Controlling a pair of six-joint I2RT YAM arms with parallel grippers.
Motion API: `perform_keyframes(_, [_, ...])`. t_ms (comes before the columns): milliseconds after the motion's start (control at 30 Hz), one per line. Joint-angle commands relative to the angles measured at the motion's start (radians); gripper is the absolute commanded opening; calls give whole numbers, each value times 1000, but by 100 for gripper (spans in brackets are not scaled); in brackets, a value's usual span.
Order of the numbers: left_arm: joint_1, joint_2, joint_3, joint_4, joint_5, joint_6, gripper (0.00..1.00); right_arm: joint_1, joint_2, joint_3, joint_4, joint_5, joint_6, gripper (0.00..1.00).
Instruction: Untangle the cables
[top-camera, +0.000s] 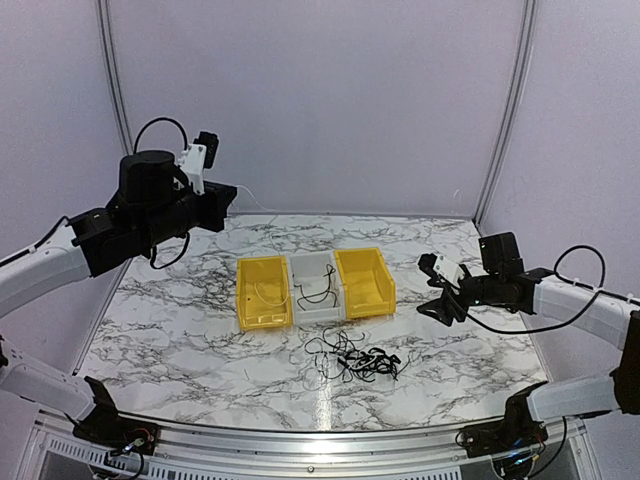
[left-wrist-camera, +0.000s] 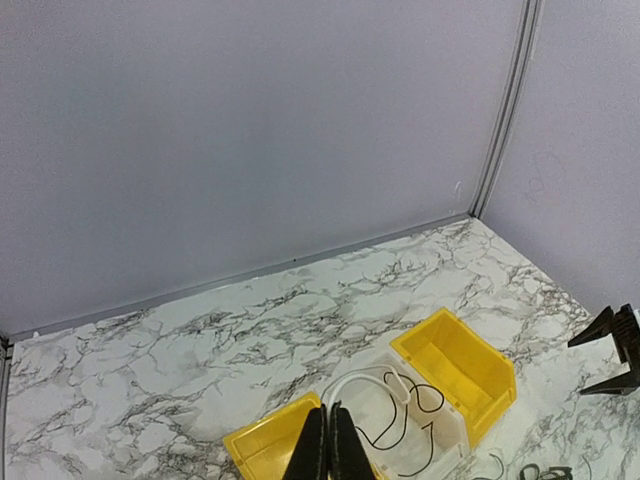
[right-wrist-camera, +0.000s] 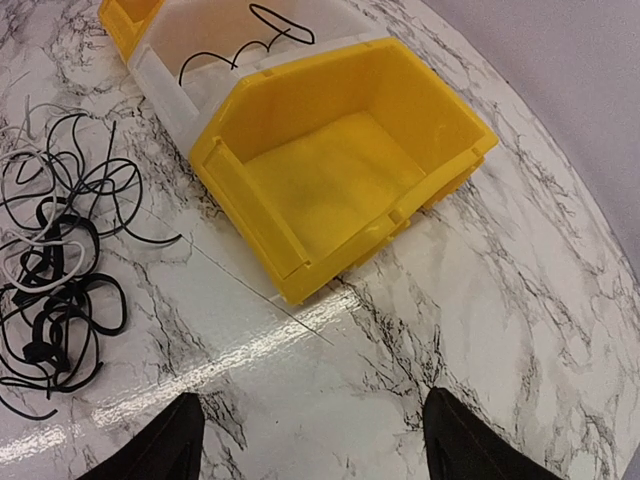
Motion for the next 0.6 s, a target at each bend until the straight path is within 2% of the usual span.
perform_keyframes(0, [4,21,-62,54,-12,-14,0,7,-2,34,-15,11,-13,75])
perform_keyframes(200, [6,-20,-164,49,-110,2,0,7,8,36,-22,11,-20,75])
perform_keyframes(567, [10,-94,-217,-13,-211,36,0,14,24,40,-32,7,-27,75])
